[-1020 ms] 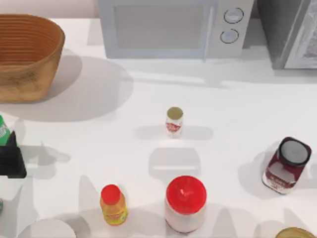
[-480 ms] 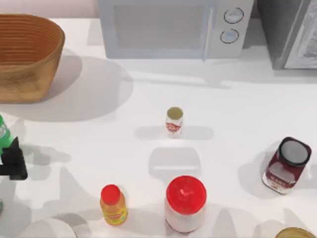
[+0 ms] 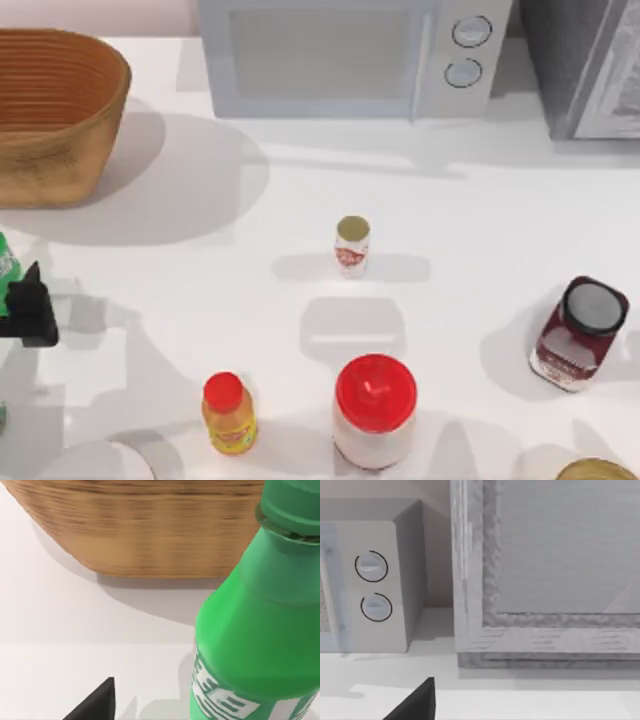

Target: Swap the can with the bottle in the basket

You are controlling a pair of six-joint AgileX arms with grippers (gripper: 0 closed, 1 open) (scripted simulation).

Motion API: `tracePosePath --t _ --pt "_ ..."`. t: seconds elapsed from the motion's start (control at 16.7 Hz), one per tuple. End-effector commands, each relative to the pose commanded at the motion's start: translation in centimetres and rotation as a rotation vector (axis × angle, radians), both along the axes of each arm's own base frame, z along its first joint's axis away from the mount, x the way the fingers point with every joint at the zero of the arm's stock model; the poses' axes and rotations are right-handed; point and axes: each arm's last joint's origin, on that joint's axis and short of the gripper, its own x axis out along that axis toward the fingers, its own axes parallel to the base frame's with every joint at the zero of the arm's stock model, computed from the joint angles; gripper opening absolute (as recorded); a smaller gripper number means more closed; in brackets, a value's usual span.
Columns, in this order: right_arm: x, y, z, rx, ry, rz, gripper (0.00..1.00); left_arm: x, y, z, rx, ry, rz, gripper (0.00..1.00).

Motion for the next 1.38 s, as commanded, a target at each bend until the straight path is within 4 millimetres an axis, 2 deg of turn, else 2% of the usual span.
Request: tracePosePath --t 0.18,0.36,0.54,0.84,1.38 --pt "0.0 0.0 0.0 0.0 0.0 0.0 1.0 2.1 -0.2 -0.2 0.0 -0.007 -0.001 1.0" --pt "0.0 0.0 0.0 0.0 0.0 0.0 1.0 3.9 -0.1 -1.2 0.0 -0.004 0.0 1.0" --pt "0.0 0.0 0.0 0.0 0.0 0.0 1.0 4.4 0.1 -2.3 -0.001 0.009 0.0 1.0" --pt "0.0 0.0 0.0 0.0 0.0 0.0 1.0 4.4 0.2 -2.5 -0.001 0.01 -0.001 1.0" --pt "0.0 0.0 0.0 0.0 0.0 0.0 1.0 4.4 0.2 -2.5 -0.001 0.01 -0.001 0.32"
